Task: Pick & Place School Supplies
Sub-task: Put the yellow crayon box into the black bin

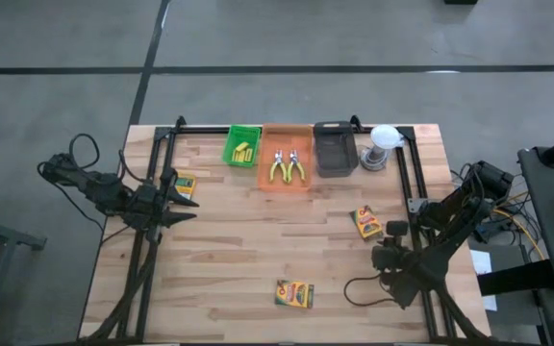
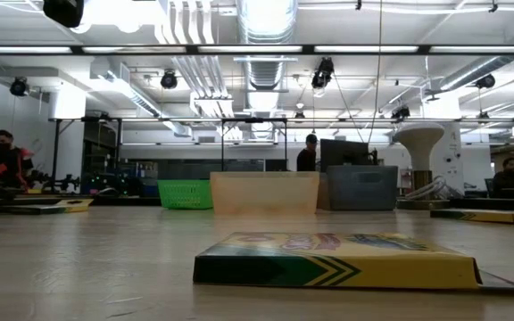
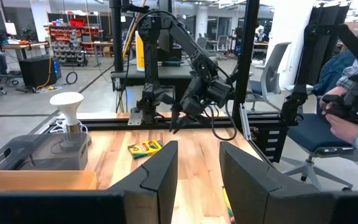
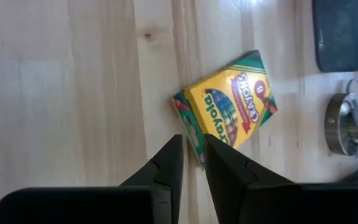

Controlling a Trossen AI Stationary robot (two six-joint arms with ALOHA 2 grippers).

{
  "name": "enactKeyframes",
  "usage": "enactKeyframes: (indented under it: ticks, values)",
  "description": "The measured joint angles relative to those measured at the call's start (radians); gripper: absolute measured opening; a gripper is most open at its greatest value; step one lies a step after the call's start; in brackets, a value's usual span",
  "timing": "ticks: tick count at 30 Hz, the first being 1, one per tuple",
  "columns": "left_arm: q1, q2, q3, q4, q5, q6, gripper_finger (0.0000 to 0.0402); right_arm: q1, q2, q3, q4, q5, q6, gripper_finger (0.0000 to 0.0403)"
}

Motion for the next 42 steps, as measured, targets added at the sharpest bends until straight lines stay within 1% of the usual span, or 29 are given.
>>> enactKeyframes:
  ticks: [6, 10, 13, 20, 22, 28, 36, 42]
  values:
    - [0.0, 0.0, 0.0, 0.0, 0.0, 0.0, 0.0124, 0.0, 0.0, -0.006, 0.033, 0.003, 0.009, 0.0098]
    - [0.0, 0.0, 0.0, 0.0, 0.0, 0.0, 0.0124, -0.013, 0.0, -0.029, 0.072, 0.0, -0.069, 0.0125]
    - [0.0, 0.0, 0.0, 0.0, 0.0, 0.0, 0.0124, -0.042, 0.0, -0.045, 0.088, -0.005, -0.086, 0.0133]
    - [0.0, 0.0, 0.0, 0.0, 0.0, 0.0, 0.0124, -0.101, 0.0, -0.087, 0.116, -0.018, -0.083, 0.0122]
    - [0.0, 0.0, 0.0, 0.0, 0.0, 0.0, 0.0124, -0.105, 0.0, -0.095, 0.132, -0.039, -0.083, 0.0118]
    - [0.0, 0.0, 0.0, 0.0, 0.0, 0.0, 0.0124, -0.106, 0.0, -0.101, 0.165, -0.048, -0.086, 0.0109]
    - [0.0, 0.0, 0.0, 0.0, 0.0, 0.0, 0.0124, -0.111, 0.0, -0.13, 0.232, -0.083, -0.09, 0.0107]
    - [0.0, 0.0, 0.0, 0.0, 0.0, 0.0, 0.0124, -0.136, 0.0, -0.158, 0.238, -0.086, -0.086, 0.0107]
